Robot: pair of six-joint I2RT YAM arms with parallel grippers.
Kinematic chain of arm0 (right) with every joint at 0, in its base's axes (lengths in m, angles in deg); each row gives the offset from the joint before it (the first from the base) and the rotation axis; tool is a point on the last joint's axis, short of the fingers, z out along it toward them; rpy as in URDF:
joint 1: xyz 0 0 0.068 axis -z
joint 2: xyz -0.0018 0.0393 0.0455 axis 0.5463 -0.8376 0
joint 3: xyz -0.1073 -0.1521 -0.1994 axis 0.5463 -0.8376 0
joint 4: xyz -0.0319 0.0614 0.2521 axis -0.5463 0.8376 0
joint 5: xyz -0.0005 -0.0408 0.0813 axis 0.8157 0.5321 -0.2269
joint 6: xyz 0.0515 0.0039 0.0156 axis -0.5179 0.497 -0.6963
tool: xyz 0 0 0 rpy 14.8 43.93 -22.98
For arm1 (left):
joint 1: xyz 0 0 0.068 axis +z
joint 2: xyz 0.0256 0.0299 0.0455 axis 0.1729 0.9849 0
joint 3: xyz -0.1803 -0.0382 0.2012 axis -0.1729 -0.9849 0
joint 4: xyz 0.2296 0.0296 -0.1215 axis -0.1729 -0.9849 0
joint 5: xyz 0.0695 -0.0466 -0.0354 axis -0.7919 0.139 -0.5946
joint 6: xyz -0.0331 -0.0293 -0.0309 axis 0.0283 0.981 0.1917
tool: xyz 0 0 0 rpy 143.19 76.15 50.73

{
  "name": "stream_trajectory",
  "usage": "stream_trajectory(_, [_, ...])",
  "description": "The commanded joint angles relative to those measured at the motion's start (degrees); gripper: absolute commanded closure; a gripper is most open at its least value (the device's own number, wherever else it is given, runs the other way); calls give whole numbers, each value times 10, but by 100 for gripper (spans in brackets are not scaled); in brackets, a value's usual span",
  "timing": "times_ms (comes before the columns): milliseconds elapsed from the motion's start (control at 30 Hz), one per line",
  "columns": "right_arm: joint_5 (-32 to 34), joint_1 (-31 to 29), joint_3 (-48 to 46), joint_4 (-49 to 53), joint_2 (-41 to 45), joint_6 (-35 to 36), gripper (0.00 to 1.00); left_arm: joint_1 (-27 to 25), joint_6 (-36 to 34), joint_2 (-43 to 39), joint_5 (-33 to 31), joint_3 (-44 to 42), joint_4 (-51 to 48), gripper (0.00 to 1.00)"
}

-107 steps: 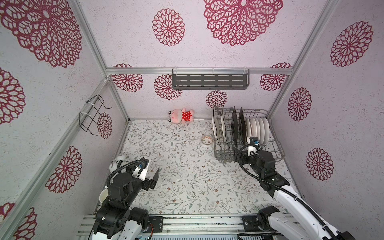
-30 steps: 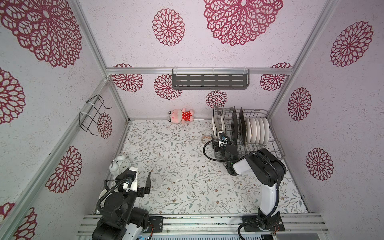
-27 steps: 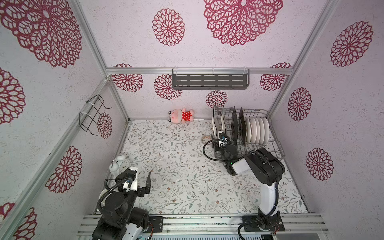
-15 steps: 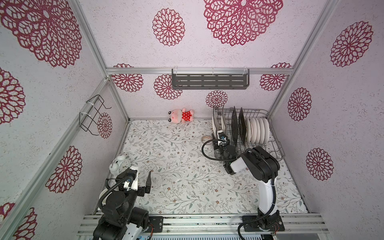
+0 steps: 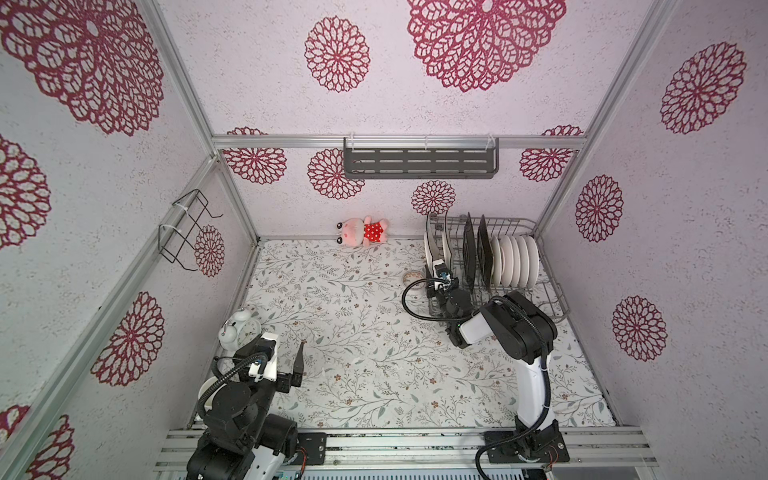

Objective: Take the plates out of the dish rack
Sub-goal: 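Lower the right gripper onto the nearest square white plate's edge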

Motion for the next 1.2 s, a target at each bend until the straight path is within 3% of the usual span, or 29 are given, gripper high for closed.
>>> stream_trajectory(0, [-7,4,9,42,10,25,57,-9,-8,-9,8,-5,17,3])
stream_trajectory(500, [-7,4,27,139,35,48,66,-31,-17,-19,36,-11,14,3])
stream_trajectory(1167, [23,4,20,129,56,38,78,-37,-26,-18,36,-16,12,3])
